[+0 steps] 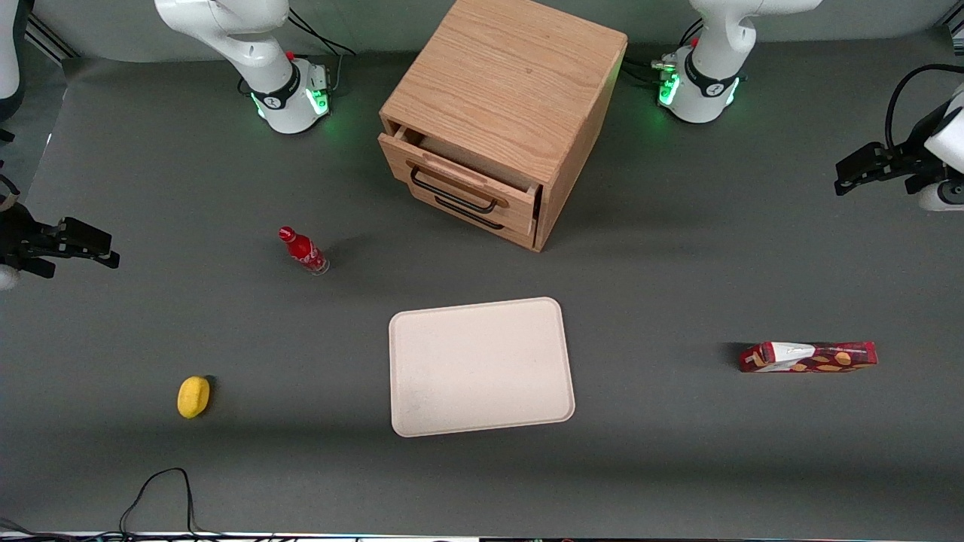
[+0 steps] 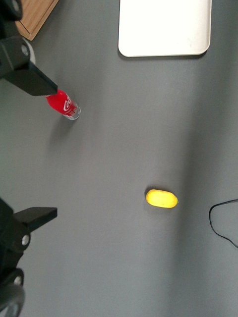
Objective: Place red cookie box on tray
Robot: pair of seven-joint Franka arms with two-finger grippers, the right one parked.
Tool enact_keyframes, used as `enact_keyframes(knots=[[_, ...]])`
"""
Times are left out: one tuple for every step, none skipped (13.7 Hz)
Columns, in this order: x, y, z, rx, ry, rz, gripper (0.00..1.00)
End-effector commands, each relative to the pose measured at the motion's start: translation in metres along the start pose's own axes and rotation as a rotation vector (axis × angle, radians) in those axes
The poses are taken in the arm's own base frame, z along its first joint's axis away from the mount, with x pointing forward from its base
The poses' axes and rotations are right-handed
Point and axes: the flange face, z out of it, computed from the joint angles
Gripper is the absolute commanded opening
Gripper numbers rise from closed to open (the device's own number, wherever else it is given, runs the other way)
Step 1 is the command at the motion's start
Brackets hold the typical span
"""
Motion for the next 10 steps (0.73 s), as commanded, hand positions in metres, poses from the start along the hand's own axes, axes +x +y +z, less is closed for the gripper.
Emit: enact_keyframes(knots=[[0.001, 0.007, -0.006, 0.001, -0.018, 0.006, 1.0], [0.001, 0.006, -0.006, -0.002, -0.015, -0.012, 1.0], [0.003, 0.007, -0.003, -0.012, -0.023, -0.02, 1.0], [0.002, 0.006, -0.002, -0.013, -0.029, -0.032, 1.0], [0.0, 0.006, -0.001, -0.014, -0.046, -0.041, 1.0], [-0.001, 0.006, 0.001, -0.012, -0.063, -0.026, 1.0], [-0.001, 0.008, 0.003, -0.017, -0.058, -0.021, 1.0], [0.004, 0.009, 0.005, -0.013, -0.052, -0.016, 1.0], [0.009, 0.009, 0.009, -0.01, -0.069, 0.006, 1.0], [0.008, 0.014, 0.008, 0.019, -0.069, 0.111, 1.0]])
